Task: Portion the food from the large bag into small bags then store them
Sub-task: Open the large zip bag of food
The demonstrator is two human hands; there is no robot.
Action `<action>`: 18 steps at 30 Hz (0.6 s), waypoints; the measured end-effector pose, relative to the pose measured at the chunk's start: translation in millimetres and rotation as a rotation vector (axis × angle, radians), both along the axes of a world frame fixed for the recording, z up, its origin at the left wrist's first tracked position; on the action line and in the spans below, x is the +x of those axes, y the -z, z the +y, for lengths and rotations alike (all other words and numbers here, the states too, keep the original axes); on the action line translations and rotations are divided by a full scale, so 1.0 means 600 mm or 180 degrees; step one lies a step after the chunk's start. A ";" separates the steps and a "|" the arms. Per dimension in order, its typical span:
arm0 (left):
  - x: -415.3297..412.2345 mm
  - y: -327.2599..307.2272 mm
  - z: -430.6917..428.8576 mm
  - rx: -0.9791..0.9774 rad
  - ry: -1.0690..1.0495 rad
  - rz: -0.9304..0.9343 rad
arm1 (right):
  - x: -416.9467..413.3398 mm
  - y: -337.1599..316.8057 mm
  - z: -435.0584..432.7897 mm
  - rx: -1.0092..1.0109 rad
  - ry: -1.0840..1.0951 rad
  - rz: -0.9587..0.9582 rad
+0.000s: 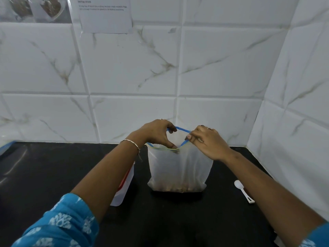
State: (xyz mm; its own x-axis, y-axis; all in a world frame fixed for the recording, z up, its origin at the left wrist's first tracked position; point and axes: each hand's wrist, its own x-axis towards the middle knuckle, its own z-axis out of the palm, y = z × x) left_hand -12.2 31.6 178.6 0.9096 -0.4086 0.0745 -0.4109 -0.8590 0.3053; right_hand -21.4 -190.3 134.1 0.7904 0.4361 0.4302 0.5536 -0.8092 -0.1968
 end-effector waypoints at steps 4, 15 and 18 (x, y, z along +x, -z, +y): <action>-0.001 0.000 0.004 0.0076 0.0045 0.0045 | -0.006 -0.012 -0.005 0.0348 0.0255 0.0284; 0.012 0.002 0.018 0.0217 -0.0008 -0.0042 | -0.006 -0.027 -0.053 0.1001 0.0743 0.0699; 0.013 0.002 0.020 0.0318 0.0014 -0.0036 | -0.009 -0.030 -0.055 0.1078 0.0744 0.0726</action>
State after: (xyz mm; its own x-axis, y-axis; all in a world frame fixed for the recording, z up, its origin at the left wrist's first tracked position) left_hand -4.2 43.8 177.4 0.9072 -0.4185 0.0436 -0.4177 -0.8832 0.2135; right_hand -26.7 -223.2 152.4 0.9416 0.1002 0.3215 0.2761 -0.7763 -0.5667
